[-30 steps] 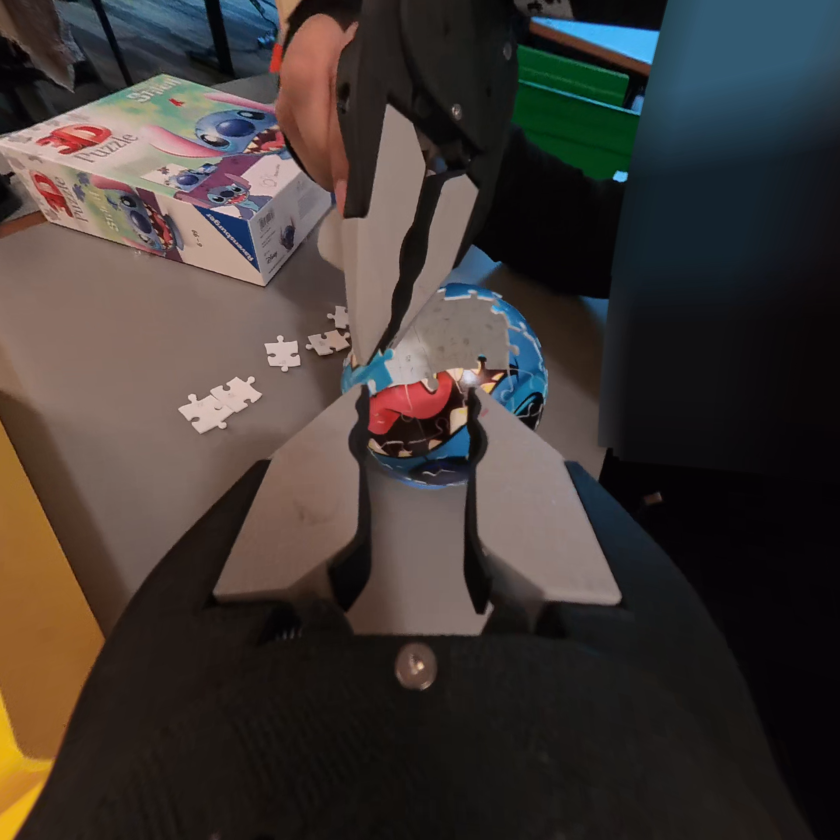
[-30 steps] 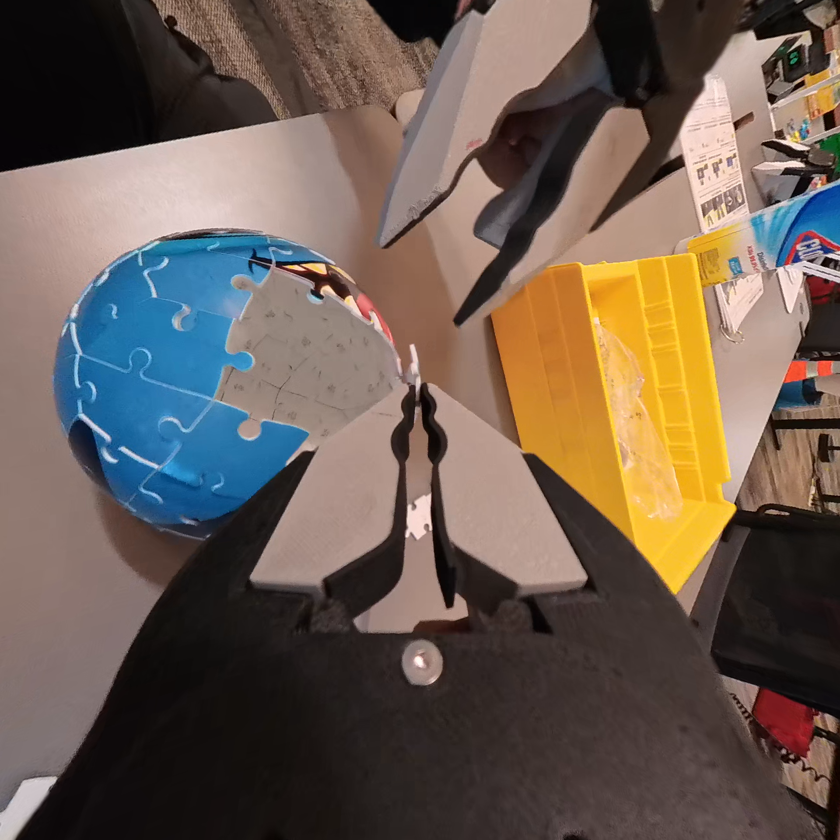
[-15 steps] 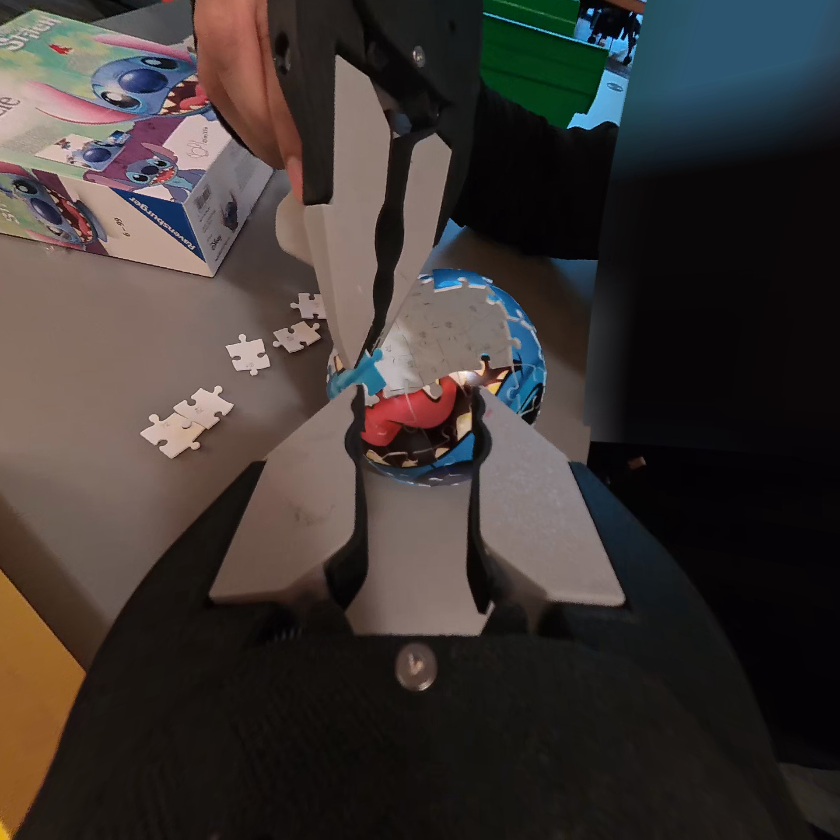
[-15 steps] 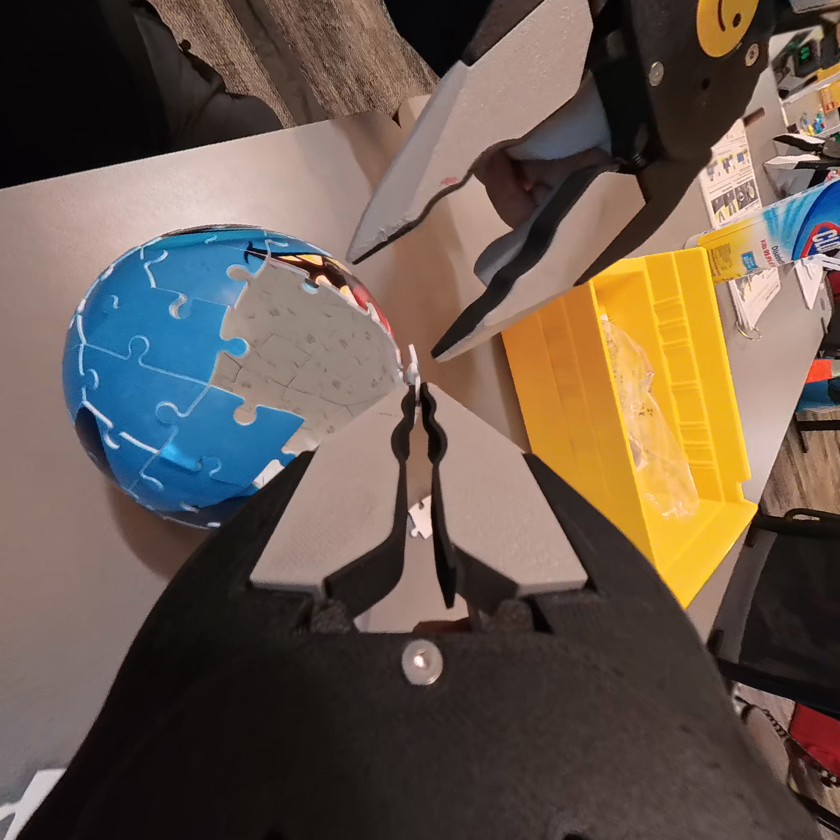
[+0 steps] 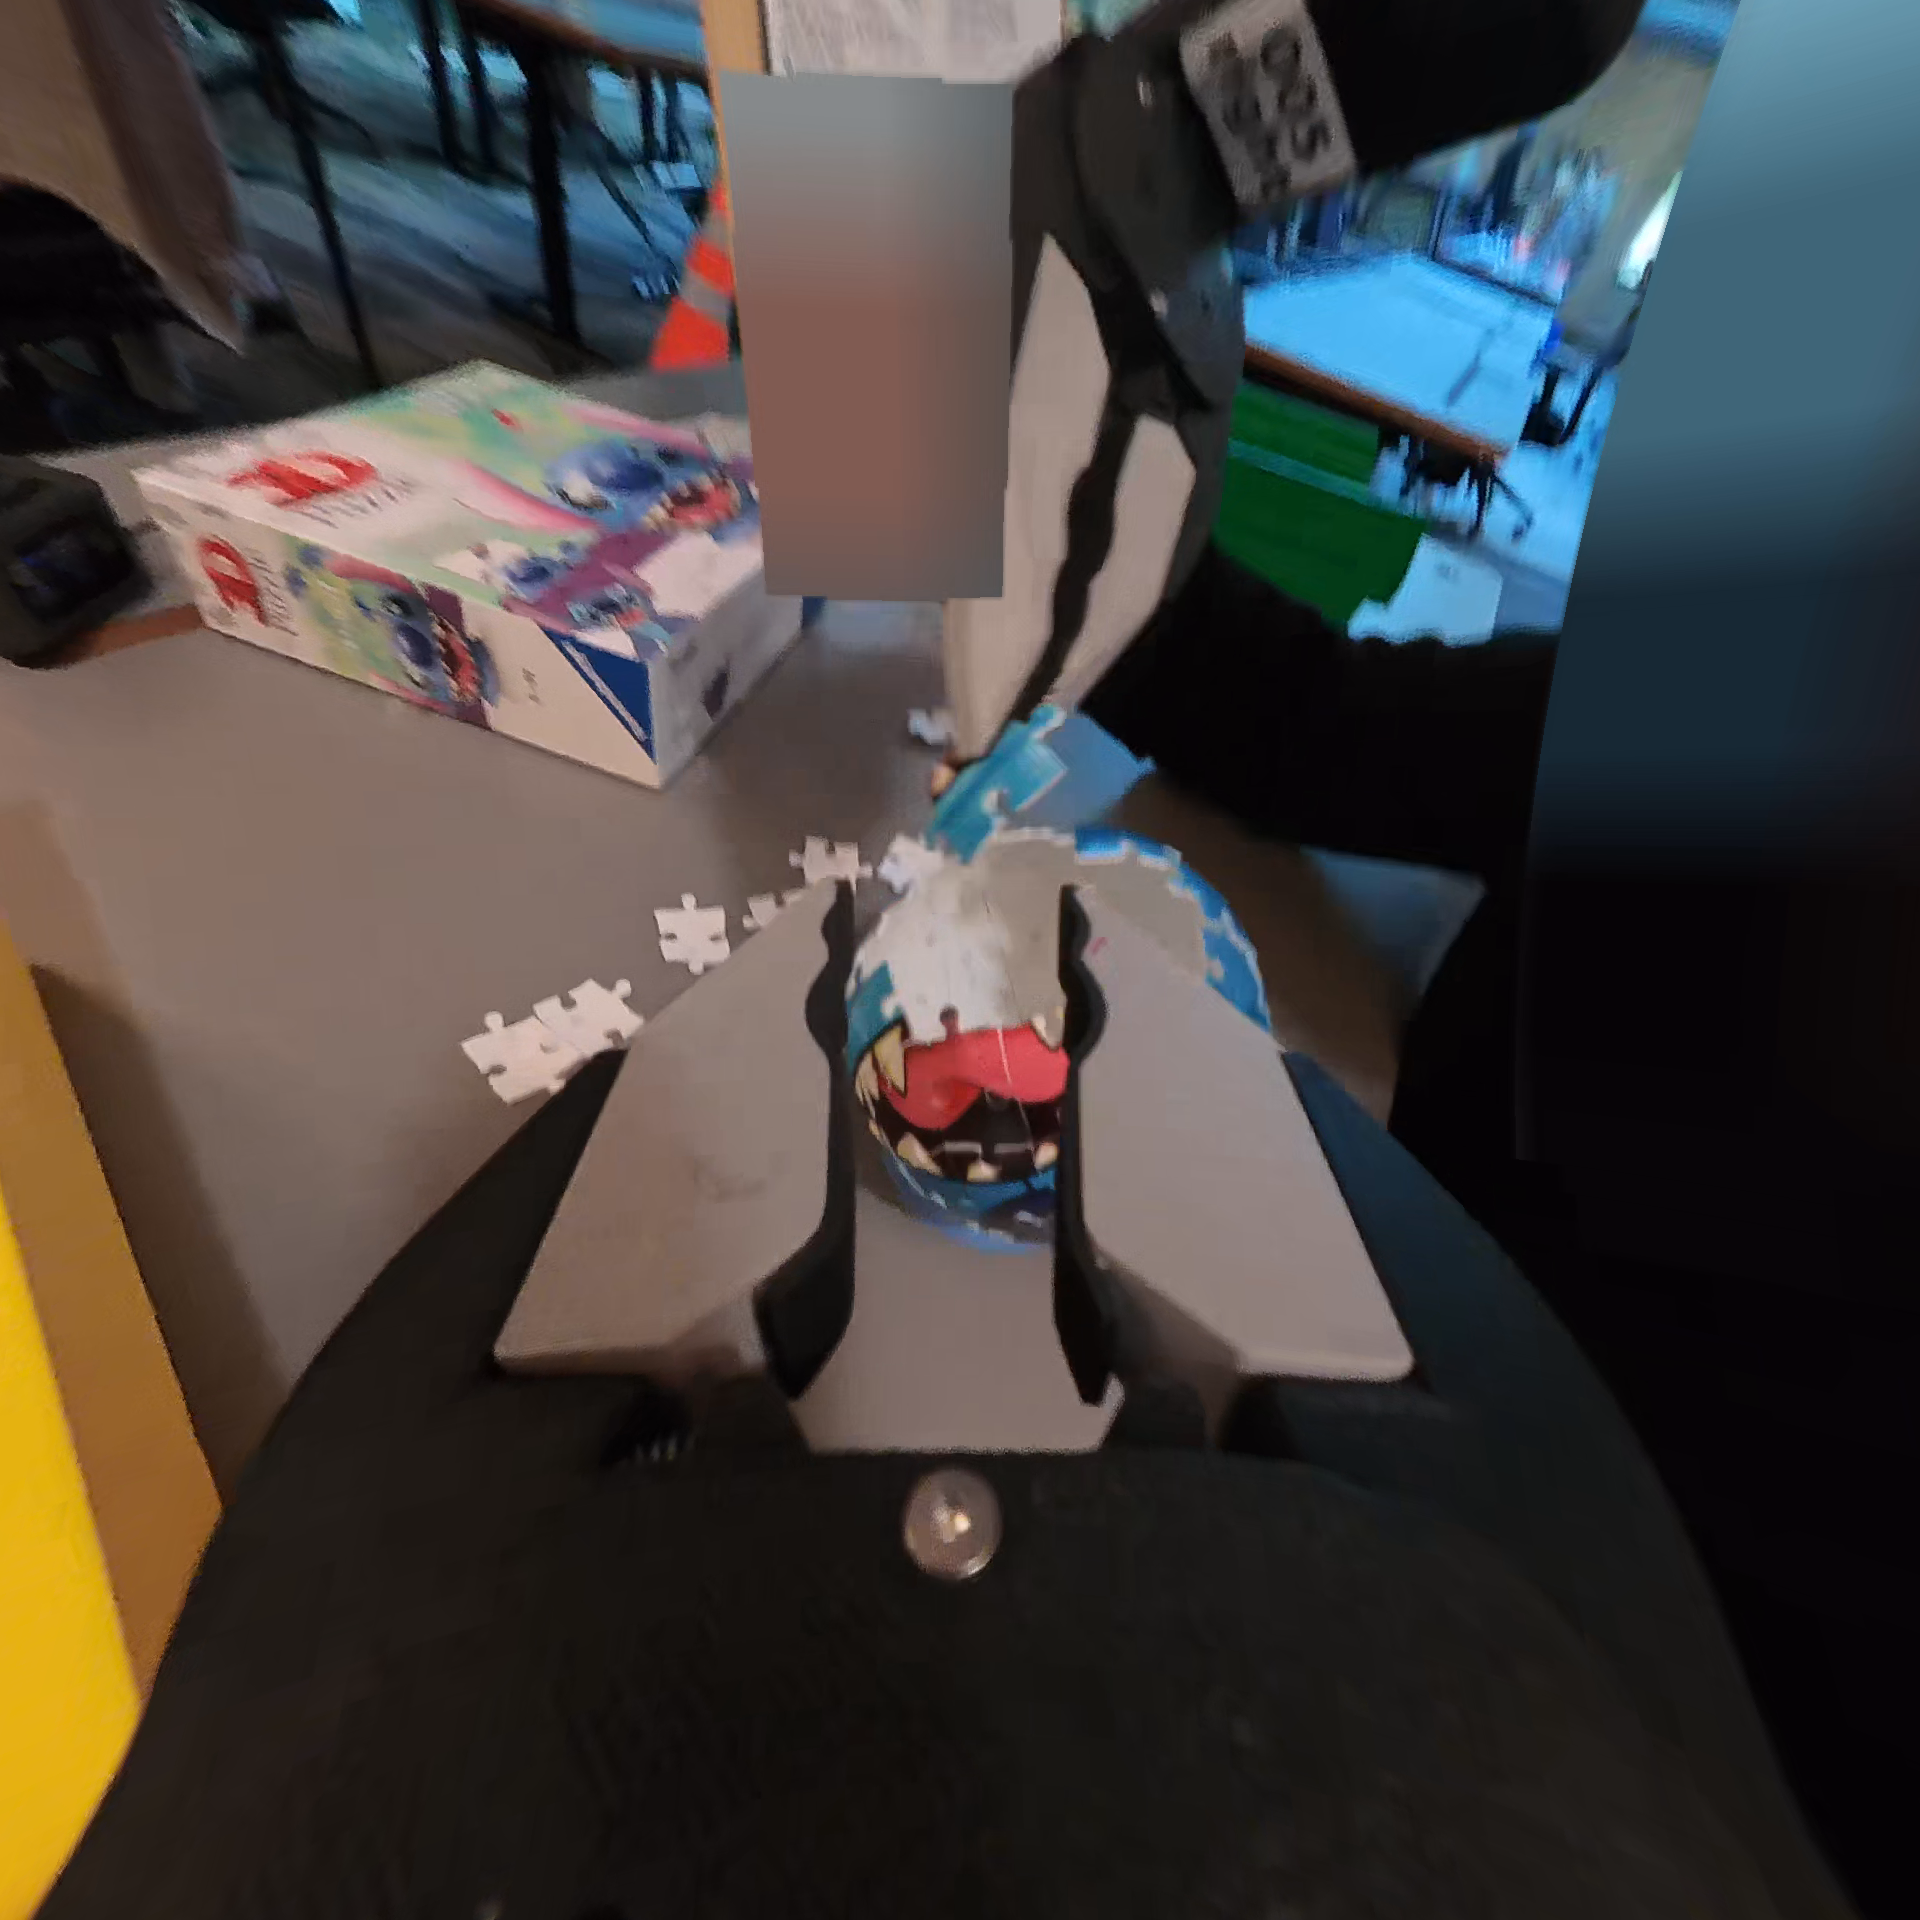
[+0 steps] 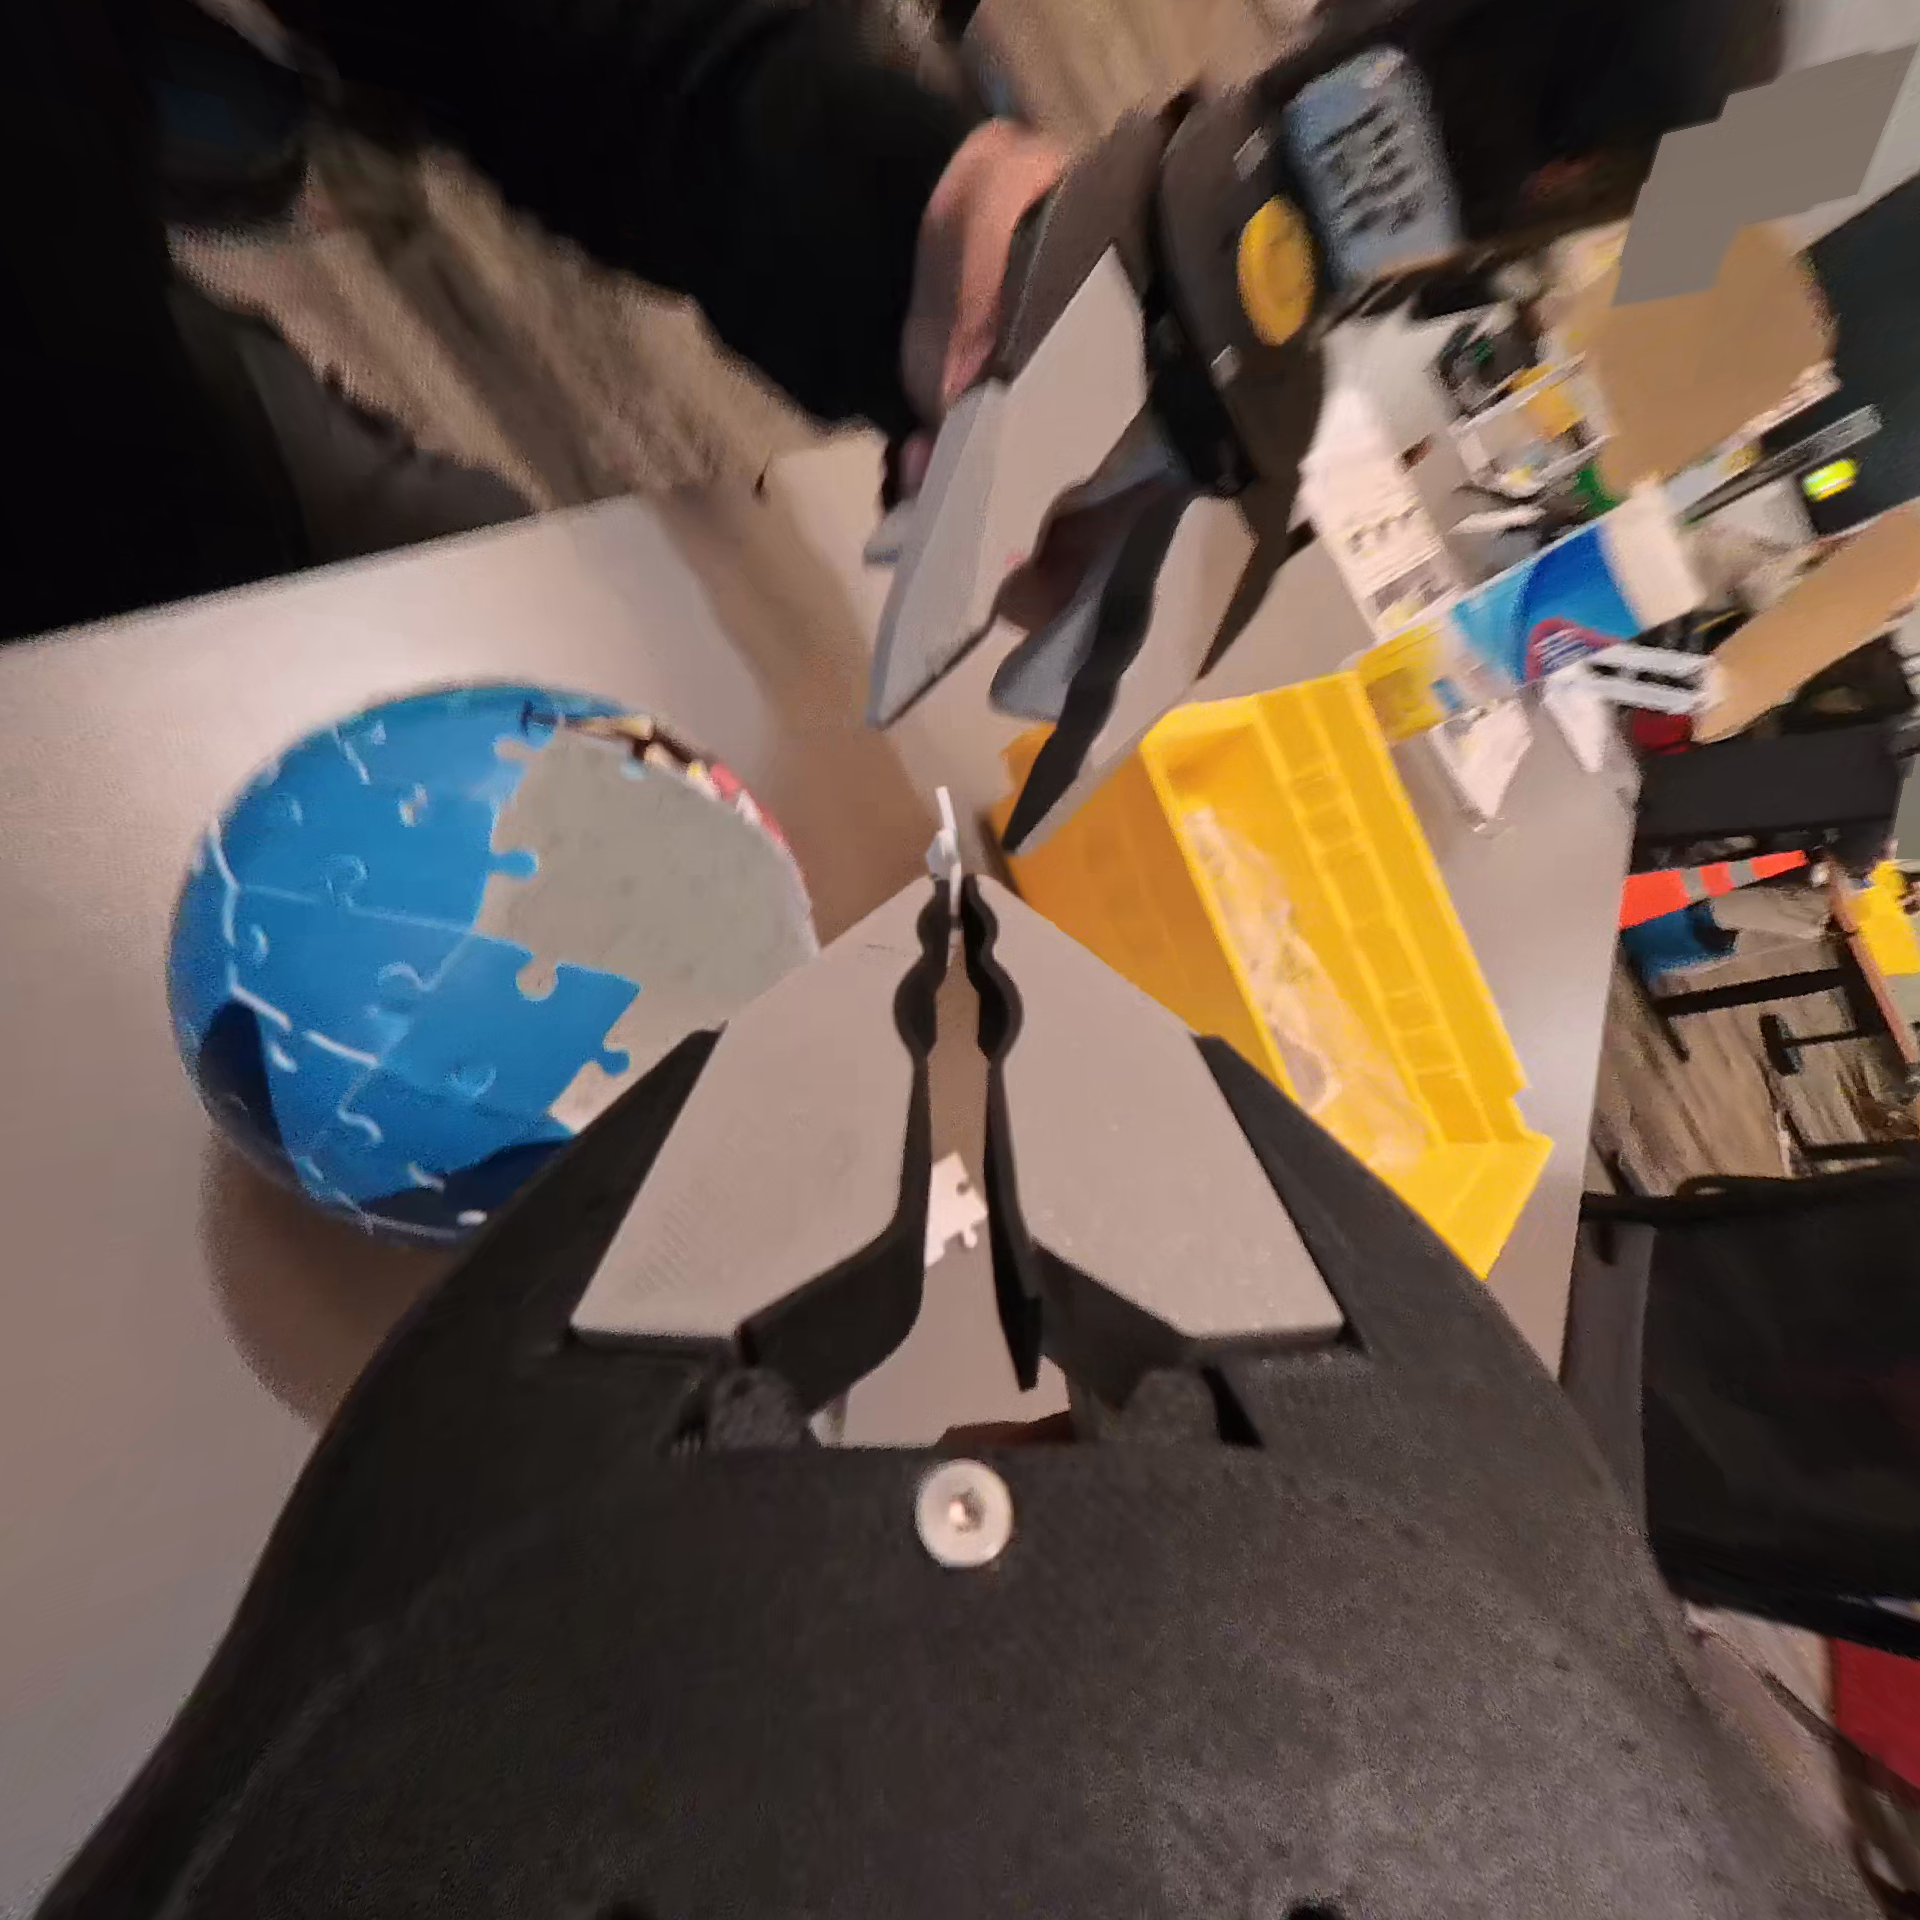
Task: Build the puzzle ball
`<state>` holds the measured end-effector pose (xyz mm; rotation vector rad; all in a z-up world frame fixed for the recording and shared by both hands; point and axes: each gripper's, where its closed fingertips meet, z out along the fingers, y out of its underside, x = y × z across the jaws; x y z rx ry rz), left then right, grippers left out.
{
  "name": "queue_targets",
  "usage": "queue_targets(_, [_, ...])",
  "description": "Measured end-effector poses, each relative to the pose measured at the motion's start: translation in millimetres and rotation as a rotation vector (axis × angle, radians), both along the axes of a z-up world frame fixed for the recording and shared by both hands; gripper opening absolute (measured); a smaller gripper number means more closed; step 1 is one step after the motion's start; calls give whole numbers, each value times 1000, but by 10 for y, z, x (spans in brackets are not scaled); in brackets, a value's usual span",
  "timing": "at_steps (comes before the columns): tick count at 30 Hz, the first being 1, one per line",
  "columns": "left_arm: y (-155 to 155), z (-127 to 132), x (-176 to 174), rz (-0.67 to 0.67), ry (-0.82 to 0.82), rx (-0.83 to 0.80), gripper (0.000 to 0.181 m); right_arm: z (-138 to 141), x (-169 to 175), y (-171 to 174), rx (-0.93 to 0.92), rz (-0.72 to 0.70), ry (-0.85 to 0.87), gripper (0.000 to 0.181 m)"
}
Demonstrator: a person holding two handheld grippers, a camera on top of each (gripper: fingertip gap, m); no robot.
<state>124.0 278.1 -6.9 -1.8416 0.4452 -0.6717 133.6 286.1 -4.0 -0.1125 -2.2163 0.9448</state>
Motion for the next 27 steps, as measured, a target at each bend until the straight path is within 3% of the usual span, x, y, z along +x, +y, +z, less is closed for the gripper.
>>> queue_targets(3, [52, 171, 12, 22, -97, 59, 44, 241, 95, -34, -167, 4, 15, 0])
queue_targets(8, [-4, 199, 313, -166, -304, -31, 64, 228, 163, -93, -145, -52, 52, 0])
queue_targets(11, [-31, 152, 390, -202, -319, -42, 61, 129, 196, -165, -58, -97, 69, 0])
queue_targets(17, [-129, 285, 465, -279, -442, -12, 35, 203, 238, -331, -23, -138, 158, 0])
queue_targets(27, [-325, 371, 487, -317, -477, -26, 39, 380, 264, -500, 219, -249, 421, 0])
